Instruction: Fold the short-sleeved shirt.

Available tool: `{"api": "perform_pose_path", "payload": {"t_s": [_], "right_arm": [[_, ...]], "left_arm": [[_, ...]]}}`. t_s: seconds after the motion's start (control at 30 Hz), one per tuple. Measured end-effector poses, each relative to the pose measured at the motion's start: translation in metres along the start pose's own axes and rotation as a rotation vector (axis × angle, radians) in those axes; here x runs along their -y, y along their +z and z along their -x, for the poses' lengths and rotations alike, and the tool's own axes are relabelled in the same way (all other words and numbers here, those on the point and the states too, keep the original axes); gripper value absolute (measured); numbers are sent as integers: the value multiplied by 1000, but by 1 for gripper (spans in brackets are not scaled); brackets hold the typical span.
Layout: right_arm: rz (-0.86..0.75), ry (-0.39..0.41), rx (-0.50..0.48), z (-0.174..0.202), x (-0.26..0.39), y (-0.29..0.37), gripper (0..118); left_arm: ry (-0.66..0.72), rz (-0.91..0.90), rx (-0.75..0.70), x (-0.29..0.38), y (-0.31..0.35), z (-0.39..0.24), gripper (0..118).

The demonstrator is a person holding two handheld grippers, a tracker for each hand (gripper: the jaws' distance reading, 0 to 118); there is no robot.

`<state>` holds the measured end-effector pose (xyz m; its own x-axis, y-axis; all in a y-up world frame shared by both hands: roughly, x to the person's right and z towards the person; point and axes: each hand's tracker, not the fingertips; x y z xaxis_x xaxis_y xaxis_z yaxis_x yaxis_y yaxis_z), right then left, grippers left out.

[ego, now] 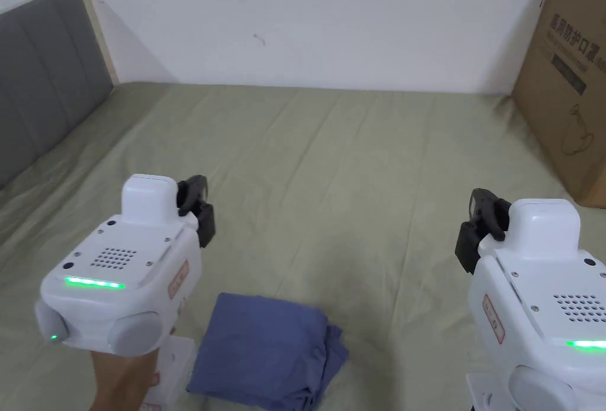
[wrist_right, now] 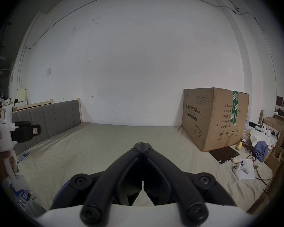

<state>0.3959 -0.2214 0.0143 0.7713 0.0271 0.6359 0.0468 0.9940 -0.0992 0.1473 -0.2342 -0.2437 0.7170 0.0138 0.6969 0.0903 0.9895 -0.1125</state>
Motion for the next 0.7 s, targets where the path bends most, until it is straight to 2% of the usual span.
{"api": "perform_pose_path", "payload": {"t_s": [0.17,0.43,0.7], "right_arm": [[-5,-1,4,-1,-1,0,0],[5,-5,-11,5,1,-3,0],[162,-77,-144,50,43,-31,0]], "left_arm": [[3,-25,-53,1,6,17,0],[13,-18,-62,1,7,23,0],[28,20,-34,7,5,27,0]]}}
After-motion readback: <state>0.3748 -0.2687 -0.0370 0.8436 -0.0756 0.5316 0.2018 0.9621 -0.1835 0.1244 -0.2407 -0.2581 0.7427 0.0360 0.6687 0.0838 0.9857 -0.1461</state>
